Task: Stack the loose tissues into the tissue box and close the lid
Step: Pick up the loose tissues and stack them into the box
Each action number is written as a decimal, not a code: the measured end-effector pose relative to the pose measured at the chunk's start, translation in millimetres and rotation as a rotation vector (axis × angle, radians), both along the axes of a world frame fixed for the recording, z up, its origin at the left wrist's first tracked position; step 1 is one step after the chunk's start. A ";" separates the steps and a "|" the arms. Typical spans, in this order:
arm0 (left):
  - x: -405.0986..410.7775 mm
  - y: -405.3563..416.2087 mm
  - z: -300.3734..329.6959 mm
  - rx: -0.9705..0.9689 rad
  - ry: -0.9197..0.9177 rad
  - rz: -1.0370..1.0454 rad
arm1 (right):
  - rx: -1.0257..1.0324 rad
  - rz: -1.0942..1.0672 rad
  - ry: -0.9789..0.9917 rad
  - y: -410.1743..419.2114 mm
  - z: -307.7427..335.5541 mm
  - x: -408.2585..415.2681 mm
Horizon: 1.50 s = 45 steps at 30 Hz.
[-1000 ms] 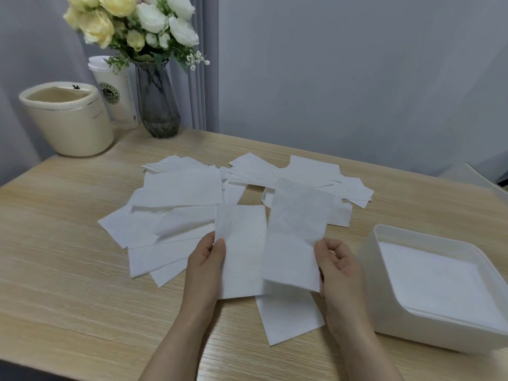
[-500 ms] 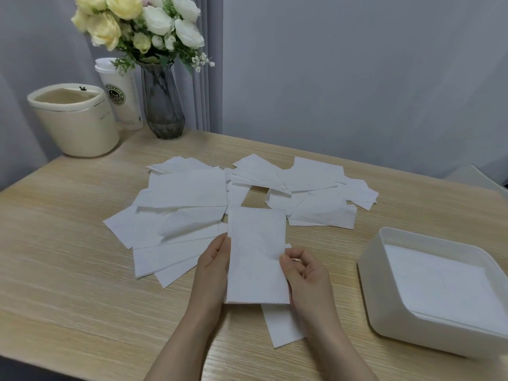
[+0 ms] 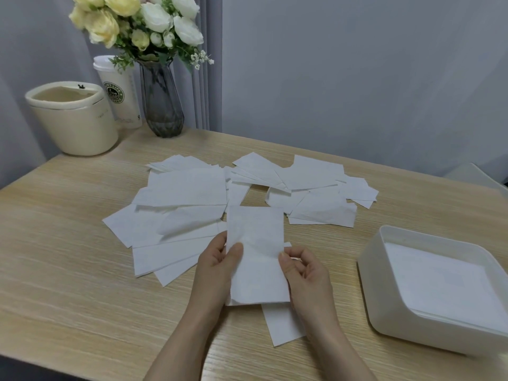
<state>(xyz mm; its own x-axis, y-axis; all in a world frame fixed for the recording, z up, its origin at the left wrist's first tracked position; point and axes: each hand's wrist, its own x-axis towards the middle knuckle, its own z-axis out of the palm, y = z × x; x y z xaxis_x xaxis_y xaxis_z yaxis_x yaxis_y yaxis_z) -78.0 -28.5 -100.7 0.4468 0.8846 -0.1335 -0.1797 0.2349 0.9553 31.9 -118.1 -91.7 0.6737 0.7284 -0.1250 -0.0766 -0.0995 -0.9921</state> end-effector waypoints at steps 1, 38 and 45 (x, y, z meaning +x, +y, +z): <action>-0.3 0.0 -0.2 0.001 -0.001 0.000 | 0.001 -0.002 -0.002 0.0 -0.5 0.2; 6.1 -35.4 26.7 0.040 -0.138 0.214 | -0.042 0.055 -0.349 -50.9 28.9 1.0; 8.6 -31.7 43.5 0.106 -0.057 -0.031 | -0.025 -0.064 -0.528 -66.6 62.1 28.5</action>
